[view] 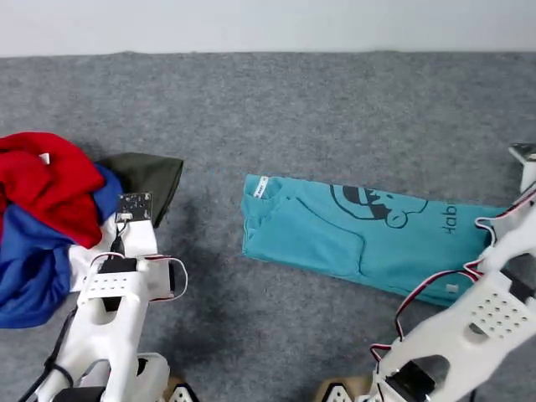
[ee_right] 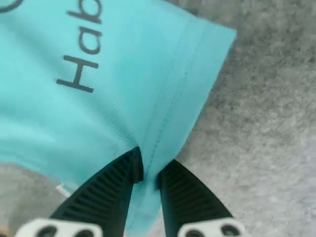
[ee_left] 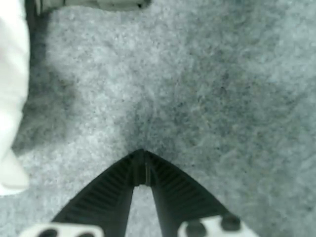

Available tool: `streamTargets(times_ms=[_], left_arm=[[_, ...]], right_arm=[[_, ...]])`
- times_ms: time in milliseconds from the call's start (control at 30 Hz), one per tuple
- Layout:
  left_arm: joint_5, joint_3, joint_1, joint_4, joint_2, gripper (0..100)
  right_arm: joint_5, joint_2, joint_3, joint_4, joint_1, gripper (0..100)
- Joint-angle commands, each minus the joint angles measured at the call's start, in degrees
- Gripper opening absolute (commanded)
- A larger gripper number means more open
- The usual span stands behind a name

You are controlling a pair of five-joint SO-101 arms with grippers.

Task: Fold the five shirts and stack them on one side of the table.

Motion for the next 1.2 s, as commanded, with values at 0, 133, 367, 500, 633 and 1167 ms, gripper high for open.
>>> streamTargets(times_ms=[0, 133, 367, 500, 633, 1167], left_arm=[[-0.7, 0.6, 0.7, 1.6, 0.0, 2], [-0.7, 0.6, 0.7, 1.6, 0.0, 2], [-0.7, 0.6, 0.7, 1.6, 0.0, 2], [-0.7, 0.6, 0.7, 1.6, 0.0, 2], [-0.7, 0.6, 0.7, 1.6, 0.0, 2], [-0.7, 0.6, 0.7, 1.6, 0.0, 2]], right_arm=[[0.1, -2.3, -4.3, 4.8, -3.2, 1.0], [-1.1, -9.6, -4.2, 4.9, -7.1, 1.0], [-7.5, -26.7, 4.6, 4.9, -21.7, 1.0], [-14.5, -32.9, 8.8, 4.7, -34.1, 1.1], [-22.9, -32.0, 8.6, 4.6, -46.2, 1.1], [-30.0, -11.7, -3.2, -0.4, -62.2, 1.1]])
